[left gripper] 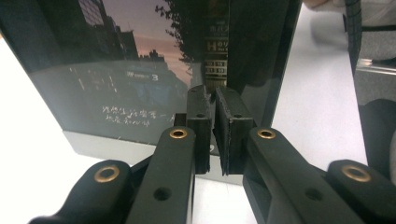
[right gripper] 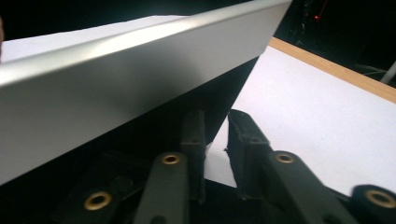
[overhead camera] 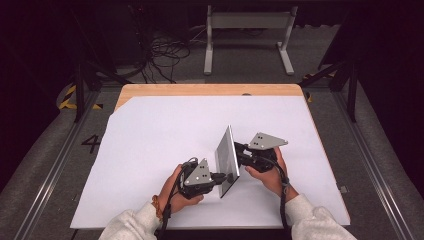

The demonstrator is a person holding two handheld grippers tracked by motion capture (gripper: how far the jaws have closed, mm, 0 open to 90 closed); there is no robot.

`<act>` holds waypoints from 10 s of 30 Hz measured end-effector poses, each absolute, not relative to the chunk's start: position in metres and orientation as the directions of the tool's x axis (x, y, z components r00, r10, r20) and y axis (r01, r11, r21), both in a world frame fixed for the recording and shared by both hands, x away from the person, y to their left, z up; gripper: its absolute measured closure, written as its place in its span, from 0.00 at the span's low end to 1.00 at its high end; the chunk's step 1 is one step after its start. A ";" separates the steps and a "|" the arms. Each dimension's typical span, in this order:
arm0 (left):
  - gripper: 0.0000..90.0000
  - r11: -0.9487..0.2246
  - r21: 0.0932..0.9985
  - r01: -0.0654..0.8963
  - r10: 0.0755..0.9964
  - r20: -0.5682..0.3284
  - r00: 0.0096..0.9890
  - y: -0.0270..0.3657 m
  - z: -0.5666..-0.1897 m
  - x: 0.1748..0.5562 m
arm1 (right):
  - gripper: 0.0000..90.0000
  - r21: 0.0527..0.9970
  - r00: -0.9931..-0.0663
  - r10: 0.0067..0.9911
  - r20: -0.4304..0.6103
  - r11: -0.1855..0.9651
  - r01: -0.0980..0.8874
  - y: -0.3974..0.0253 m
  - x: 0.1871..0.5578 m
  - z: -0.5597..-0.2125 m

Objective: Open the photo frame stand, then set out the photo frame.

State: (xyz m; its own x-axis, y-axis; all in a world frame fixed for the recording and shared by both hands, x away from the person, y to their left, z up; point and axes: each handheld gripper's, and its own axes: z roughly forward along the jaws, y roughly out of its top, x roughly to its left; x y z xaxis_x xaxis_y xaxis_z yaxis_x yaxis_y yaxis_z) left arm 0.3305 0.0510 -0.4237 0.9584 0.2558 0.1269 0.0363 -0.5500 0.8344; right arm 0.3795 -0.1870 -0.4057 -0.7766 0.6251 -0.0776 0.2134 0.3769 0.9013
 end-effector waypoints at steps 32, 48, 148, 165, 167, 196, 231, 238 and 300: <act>0.91 -0.645 0.763 0.050 0.192 0.099 0.976 0.049 -0.447 0.314 | 0.70 0.832 -0.862 0.500 -0.079 0.510 0.220 -0.208 0.302 -0.417; 0.89 -0.637 0.770 0.031 0.198 0.125 0.972 0.033 -0.450 0.314 | 0.65 0.831 -0.879 0.472 -0.067 0.514 0.212 -0.214 0.295 -0.410; 0.18 -0.548 0.804 0.232 0.399 0.007 0.917 0.054 -0.453 0.422 | 0.86 0.853 -0.832 0.552 0.052 0.409 0.325 -0.237 0.334 -0.419; 0.16 -0.531 0.808 0.255 0.372 -0.048 0.927 0.038 -0.449 0.440 | 0.86 0.850 -0.839 0.542 0.045 0.421 0.317 -0.239 0.336 -0.419; 0.17 -0.548 0.801 0.244 0.333 -0.058 0.941 0.036 -0.451 0.441 | 0.86 0.850 -0.840 0.540 0.050 0.418 0.319 -0.239 0.336 -0.419; 0.59 -0.655 0.727 0.206 0.329 0.029 0.944 0.059 -0.443 0.417 | 0.86 0.852 -0.801 0.598 0.039 0.400 0.339 -0.238 0.341 -0.420; 0.77 -0.675 0.705 0.216 0.382 0.083 0.921 0.077 -0.442 0.369 | 0.76 0.836 -0.796 0.605 0.021 0.426 0.346 -0.234 0.348 -0.423; 0.79 -0.669 0.709 0.224 0.392 0.080 0.916 0.079 -0.442 0.366 | 0.81 0.828 -0.794 0.608 0.008 0.441 0.346 -0.238 0.344 -0.424; 0.16 -0.508 0.818 0.270 0.596 0.107 0.796 0.207 -0.455 0.302 | 0.22 0.786 -0.703 0.678 -0.214 0.547 0.289 -0.300 0.295 -0.439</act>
State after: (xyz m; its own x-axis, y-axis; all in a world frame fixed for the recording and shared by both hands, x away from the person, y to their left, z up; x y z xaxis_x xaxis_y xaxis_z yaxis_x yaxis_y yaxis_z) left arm 0.3018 0.2072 -0.4549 0.7960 0.5957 0.1074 0.2696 -0.5077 0.8183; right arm 0.2950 -0.3002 -0.4395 -0.7031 0.6782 -0.2136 0.2886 0.5467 0.7860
